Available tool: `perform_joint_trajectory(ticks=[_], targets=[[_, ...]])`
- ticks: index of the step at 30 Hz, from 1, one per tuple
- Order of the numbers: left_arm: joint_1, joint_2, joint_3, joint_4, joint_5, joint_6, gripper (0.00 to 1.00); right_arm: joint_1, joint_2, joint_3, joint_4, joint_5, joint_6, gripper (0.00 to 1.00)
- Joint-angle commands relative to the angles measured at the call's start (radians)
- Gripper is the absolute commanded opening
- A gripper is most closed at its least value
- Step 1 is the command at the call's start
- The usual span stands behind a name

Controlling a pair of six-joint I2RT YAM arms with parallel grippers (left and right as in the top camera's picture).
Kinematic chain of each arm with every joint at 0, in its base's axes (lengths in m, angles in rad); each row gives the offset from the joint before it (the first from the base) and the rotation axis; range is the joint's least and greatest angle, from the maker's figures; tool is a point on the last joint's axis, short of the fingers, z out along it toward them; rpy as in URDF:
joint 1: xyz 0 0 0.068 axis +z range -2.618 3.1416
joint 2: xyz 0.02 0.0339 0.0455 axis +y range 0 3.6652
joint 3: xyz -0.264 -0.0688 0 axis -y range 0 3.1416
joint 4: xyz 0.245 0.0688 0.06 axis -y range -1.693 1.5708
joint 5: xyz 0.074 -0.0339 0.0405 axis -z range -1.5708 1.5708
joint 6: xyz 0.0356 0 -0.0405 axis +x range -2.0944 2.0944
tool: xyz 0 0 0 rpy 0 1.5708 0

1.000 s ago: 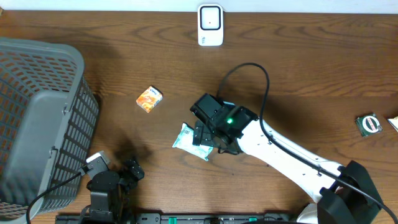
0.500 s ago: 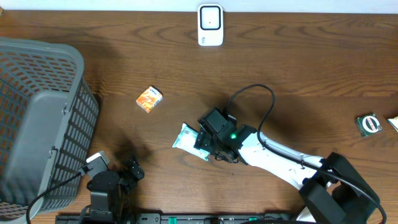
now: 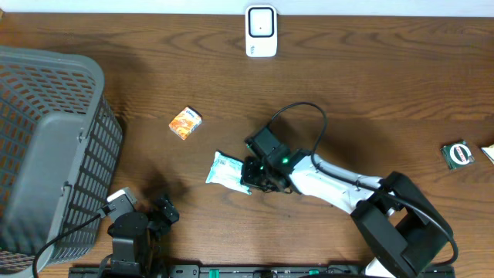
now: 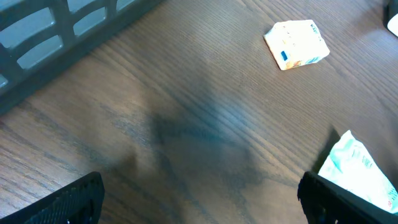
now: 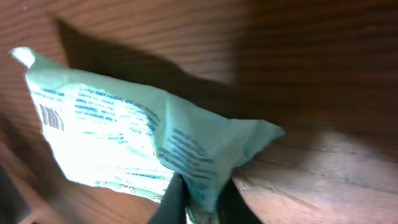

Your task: Scan the item barcode

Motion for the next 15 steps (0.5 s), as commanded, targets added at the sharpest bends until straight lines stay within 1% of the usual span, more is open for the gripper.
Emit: perform_joint_trajectory(ticks=[1, 4, 5, 7, 8, 10, 11, 13, 15], targets=[[0.003, -0.002, -0.006, -0.059, -0.029, 0.005, 0.98, -0.05, 0.072, -0.058, -0.076, 0.071, -0.014, 0.01], [0.003, -0.002, -0.006, -0.059, -0.029, 0.005, 0.98, -0.072, 0.019, -0.058, -0.056, 0.078, -0.164, 0.01], [0.003, -0.002, -0.006, -0.059, -0.029, 0.005, 0.98, -0.074, -0.018, -0.058, -0.049, 0.083, -0.24, 0.01], [0.003, -0.002, -0.006, -0.059, -0.029, 0.005, 0.98, -0.074, -0.104, -0.058, -0.048, 0.087, -0.374, 0.01], [0.003, -0.002, -0.006, -0.059, -0.029, 0.005, 0.98, -0.073, -0.138, -0.058, -0.051, 0.087, -0.417, 0.01], [0.003, -0.002, -0.006, -0.059, -0.029, 0.005, 0.98, -0.067, -0.256, -0.058, -0.065, 0.088, -0.553, 0.01], [0.003, -0.002, -0.006, -0.059, -0.029, 0.005, 0.98, -0.065, -0.299, -0.058, -0.077, 0.1, -0.594, 0.01], [0.003, -0.002, -0.006, -0.059, -0.029, 0.005, 0.98, -0.064, -0.349, -0.058, -0.109, 0.13, -0.631, 0.01], [0.003, -0.002, -0.006, -0.059, -0.029, 0.005, 0.98, -0.064, -0.365, -0.058, -0.128, 0.136, -0.656, 0.01]])
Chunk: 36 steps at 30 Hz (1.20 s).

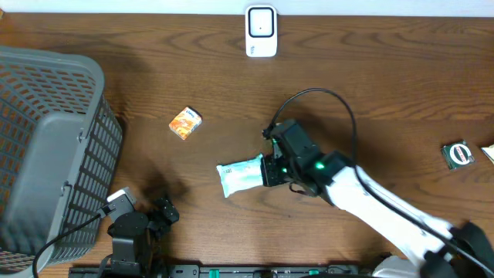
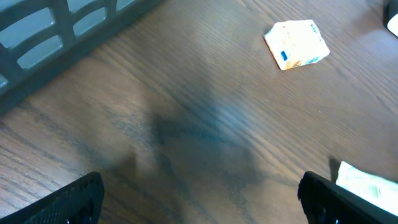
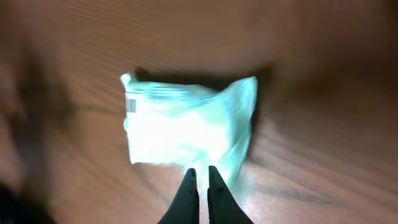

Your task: Scan the item barcode

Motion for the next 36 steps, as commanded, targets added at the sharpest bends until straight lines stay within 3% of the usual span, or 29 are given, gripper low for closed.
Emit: perform_joint_trajectory(ticks=[1, 3, 4, 6, 14, 27, 33, 36], targets=[[0.003, -0.002, -0.006, -0.059, -0.029, 0.005, 0.98, -0.001, -0.027, 0.002, -0.028, 0.054, -0.131, 0.01], [0.003, -0.002, -0.006, -0.059, -0.029, 0.005, 0.98, -0.001, -0.011, -0.002, -0.055, 0.054, -0.13, 0.59], [0.003, -0.002, -0.006, -0.059, -0.029, 0.005, 0.98, -0.001, 0.005, -0.002, -0.071, 0.053, -0.13, 0.98], [0.003, -0.002, -0.006, -0.059, -0.029, 0.005, 0.98, -0.001, 0.04, -0.002, -0.074, 0.053, -0.137, 0.99], [0.003, -0.002, -0.006, -0.059, -0.029, 0.005, 0.98, -0.027, 0.218, 0.006, 0.045, -0.077, -0.265, 0.84], [0.003, -0.002, -0.006, -0.059, -0.029, 0.005, 0.98, -0.027, 0.302, 0.085, 0.068, 0.016, -0.334, 0.84], [0.003, -0.002, -0.006, -0.059, -0.029, 0.005, 0.98, -0.022, 0.391, 0.134, 0.066, -0.074, -0.382, 0.83], [0.003, -0.002, -0.006, -0.059, -0.029, 0.005, 0.98, -0.007, 0.465, 0.174, 0.032, -0.074, -0.393, 0.73]])
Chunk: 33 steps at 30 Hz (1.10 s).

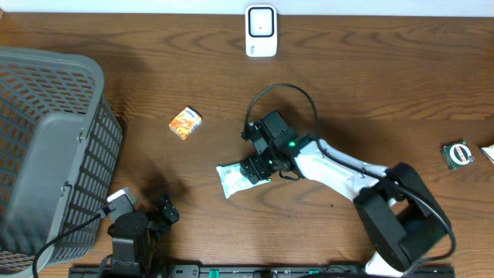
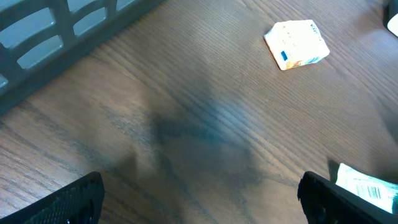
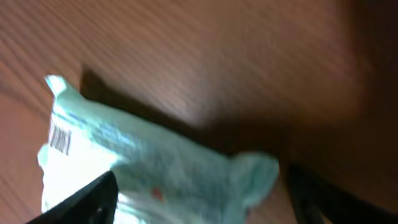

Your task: Scan the item barcode

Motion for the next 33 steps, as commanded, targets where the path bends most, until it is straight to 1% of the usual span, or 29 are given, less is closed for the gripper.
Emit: perform_joint_trajectory(ticks=[1, 2, 3, 4, 6, 7, 9, 11, 14, 17, 20, 24, 33], targets=[[0.003, -0.002, -0.006, -0.059, -0.029, 0.005, 0.98, 0.016, 0.114, 0.037, -0.073, -0.024, -0.029, 0.63], [0.003, -0.002, -0.006, -0.059, -0.029, 0.005, 0.98, 0.016, 0.151, 0.079, -0.153, -0.026, -0.042, 0.5], [0.003, -0.002, -0.006, -0.059, -0.029, 0.005, 0.98, 0.016, 0.163, 0.097, -0.194, -0.028, -0.058, 0.47], [0.003, -0.002, -0.006, -0.059, -0.029, 0.005, 0.98, 0.016, 0.181, 0.122, -0.267, -0.027, -0.089, 0.4], [0.003, -0.002, -0.006, -0.059, -0.029, 0.005, 0.98, 0.016, 0.195, 0.132, -0.333, -0.023, -0.119, 0.15], [0.003, -0.002, -0.006, -0.059, -0.029, 0.005, 0.98, 0.016, 0.203, 0.131, -0.37, -0.004, -0.122, 0.01], [0.003, -0.002, -0.006, -0.059, -0.029, 0.005, 0.98, 0.016, 0.211, 0.131, -0.412, 0.011, -0.122, 0.01], [0.003, -0.002, -0.006, -0.059, -0.029, 0.005, 0.98, 0.015, 0.206, 0.14, -0.417, 0.01, -0.121, 0.01], [0.003, -0.002, -0.006, -0.059, -0.029, 0.005, 0.98, 0.01, 0.148, 0.202, -0.455, 0.01, -0.103, 0.01], [0.003, -0.002, -0.006, -0.059, -0.029, 0.005, 0.98, 0.008, 0.0, 0.245, -0.46, -0.037, -0.137, 0.01], [0.003, -0.002, -0.006, -0.059, -0.029, 0.005, 0.98, 0.01, -0.196, 0.244, -0.45, -0.14, -0.249, 0.01], [0.003, -0.002, -0.006, -0.059, -0.029, 0.005, 0.98, 0.01, -0.373, 0.244, -0.455, -0.215, -0.325, 0.01], [0.003, -0.002, -0.006, -0.059, -0.029, 0.005, 0.98, 0.009, -0.565, 0.244, -0.468, -0.212, -0.38, 0.01]])
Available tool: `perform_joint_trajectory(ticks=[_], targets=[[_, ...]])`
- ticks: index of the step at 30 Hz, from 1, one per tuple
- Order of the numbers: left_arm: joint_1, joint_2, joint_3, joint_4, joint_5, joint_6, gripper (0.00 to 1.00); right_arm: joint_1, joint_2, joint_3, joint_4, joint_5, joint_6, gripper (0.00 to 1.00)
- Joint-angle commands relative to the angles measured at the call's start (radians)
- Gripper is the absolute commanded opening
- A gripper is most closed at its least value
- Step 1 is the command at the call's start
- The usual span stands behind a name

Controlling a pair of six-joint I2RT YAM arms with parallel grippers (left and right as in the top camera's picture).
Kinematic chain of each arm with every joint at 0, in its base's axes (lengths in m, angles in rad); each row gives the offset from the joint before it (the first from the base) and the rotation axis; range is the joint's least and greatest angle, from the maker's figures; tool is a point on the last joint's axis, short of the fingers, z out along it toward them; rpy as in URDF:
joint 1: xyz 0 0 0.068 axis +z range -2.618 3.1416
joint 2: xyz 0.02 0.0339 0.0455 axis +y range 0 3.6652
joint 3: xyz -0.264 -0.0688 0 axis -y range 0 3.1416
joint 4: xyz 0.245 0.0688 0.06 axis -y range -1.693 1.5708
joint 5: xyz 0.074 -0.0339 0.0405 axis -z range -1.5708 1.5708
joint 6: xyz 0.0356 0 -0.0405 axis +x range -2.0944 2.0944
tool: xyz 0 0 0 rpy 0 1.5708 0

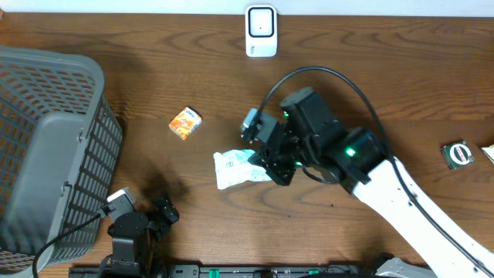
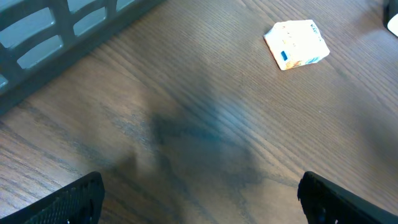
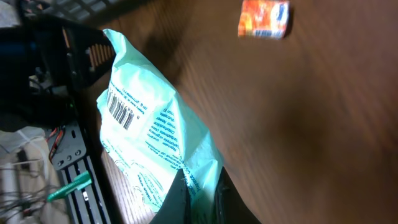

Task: Scan the item barcode
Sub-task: 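Hold the pouch's barcode against the white scanner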

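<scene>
The item is a pale green packet point(image 1: 234, 168) with a barcode point(image 3: 120, 112) printed near its free end. It hangs above the table, pinched at one end by my right gripper point(image 3: 196, 194), which is shut on it. In the overhead view that gripper point(image 1: 270, 171) sits mid-table with the arm raised. The white scanner point(image 1: 261, 32) stands at the table's far edge, well apart from the packet. My left gripper point(image 2: 199, 208) rests low at the near left with its fingers point(image 2: 68, 200) wide apart and nothing between them.
A grey mesh basket point(image 1: 46, 147) fills the left side. A small orange box point(image 1: 185, 122) lies left of the packet and also shows in the left wrist view point(image 2: 297, 43). A green item point(image 1: 457, 154) lies at the far right edge.
My right gripper was open over the packet lying on the table. It is now shut on the packet's end and holds it raised off the wood. The left arm has not moved.
At first my right gripper was shut on the packet on the table. Half a second later it still held the packet, turned round. Then the packet lay on the table under the open gripper. Now it is gripped again and lifted.
</scene>
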Motion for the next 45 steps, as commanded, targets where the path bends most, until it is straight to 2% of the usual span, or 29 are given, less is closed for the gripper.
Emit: perform_joint_trajectory(ticks=[1, 4, 6, 11, 16, 21, 27, 30, 35, 39, 45], targets=[[0.003, -0.002, -0.006, -0.059, -0.029, 0.005, 0.98, 0.003, -0.101, 0.005, -0.003, -0.019, -0.038, 0.01], [0.003, -0.002, -0.006, -0.059, -0.029, 0.005, 0.98, 0.003, -0.108, 0.005, -0.015, 0.009, -0.038, 0.01], [0.003, -0.002, -0.006, -0.059, -0.029, 0.005, 0.98, 0.003, -0.095, -0.005, 0.002, 0.112, -0.037, 0.01], [0.003, -0.002, -0.006, -0.059, -0.029, 0.005, 0.98, 0.003, 0.0, -0.027, 0.209, 0.41, -0.039, 0.01], [0.003, -0.002, -0.006, -0.059, -0.029, 0.005, 0.98, -0.006, 0.177, -0.027, 0.513, 0.647, -0.118, 0.01], [0.003, -0.002, -0.006, -0.059, -0.029, 0.005, 0.98, -0.061, 0.43, -0.027, 1.034, 0.883, -0.268, 0.01], [0.003, -0.002, -0.006, -0.059, -0.029, 0.005, 0.98, -0.146, 0.628, -0.024, 1.487, 0.909, -0.484, 0.01], [0.003, -0.002, -0.006, -0.059, -0.029, 0.005, 0.98, -0.185, 0.715, -0.006, 1.624, 0.909, -0.616, 0.01], [0.003, -0.002, -0.006, -0.059, -0.029, 0.005, 0.98, -0.209, 0.815, 0.095, 1.655, 0.914, -0.798, 0.01], [0.003, -0.002, -0.006, -0.059, -0.029, 0.005, 0.98, -0.215, 0.897, 0.23, 1.65, 0.939, -0.874, 0.01], [0.003, -0.002, -0.006, -0.059, -0.029, 0.005, 0.98, -0.209, 1.005, 0.389, 1.56, 0.967, -1.105, 0.01]])
